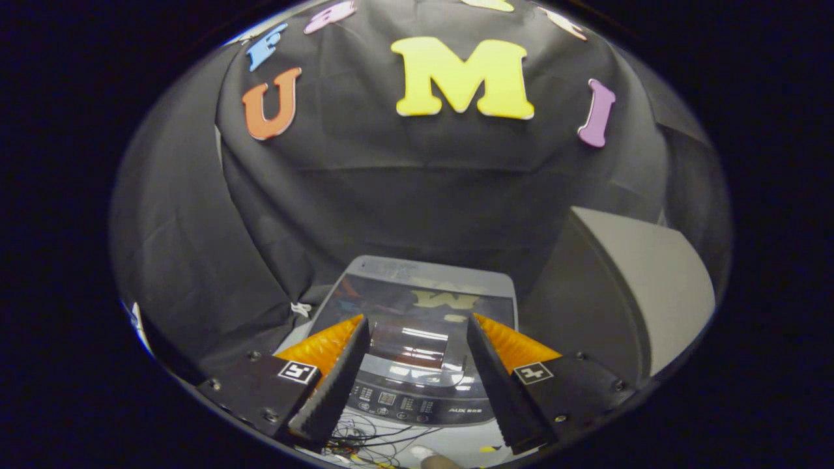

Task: Put the clothes into the washing machine and then close the washing machine lid.

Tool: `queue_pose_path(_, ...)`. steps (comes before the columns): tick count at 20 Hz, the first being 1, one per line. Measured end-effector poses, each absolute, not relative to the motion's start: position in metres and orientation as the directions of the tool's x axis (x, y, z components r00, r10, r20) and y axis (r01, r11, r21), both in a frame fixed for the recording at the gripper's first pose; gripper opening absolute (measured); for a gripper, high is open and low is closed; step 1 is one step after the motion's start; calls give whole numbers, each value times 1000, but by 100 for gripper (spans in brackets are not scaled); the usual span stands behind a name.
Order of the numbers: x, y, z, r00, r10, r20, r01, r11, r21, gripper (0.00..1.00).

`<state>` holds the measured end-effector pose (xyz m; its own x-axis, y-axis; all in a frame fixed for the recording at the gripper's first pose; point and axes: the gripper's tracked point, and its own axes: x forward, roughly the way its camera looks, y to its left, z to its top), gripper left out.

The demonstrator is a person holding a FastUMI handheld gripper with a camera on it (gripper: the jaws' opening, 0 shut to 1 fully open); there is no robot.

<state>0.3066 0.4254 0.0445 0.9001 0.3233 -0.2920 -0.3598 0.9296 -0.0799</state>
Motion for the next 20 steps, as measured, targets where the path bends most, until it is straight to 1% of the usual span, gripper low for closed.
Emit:
queue_pose_path(2,261,404,86,918,339,-207,-360,930,-74,95)
queue_pose_path(6,176,348,174,936,352,16,-350,934,-80,95)
queue_pose_path(9,109,290,248,923,318,219,-302,948,-102,96)
queue_pose_path(12,65,231,289,893,249,375,-225,969,-106,100)
queue_pose_path(14,58,199,279,900,185,395,-159,982,-98,100)
queue_pose_path(17,60,150,245,930,145,338,-130,989,-67,100)
queue_pose_path(18,63,133,227,939,137,315,-133,991,-36,100)
queue_pose_path(20,83,84,169,956,110,273,-120,993,20,100)
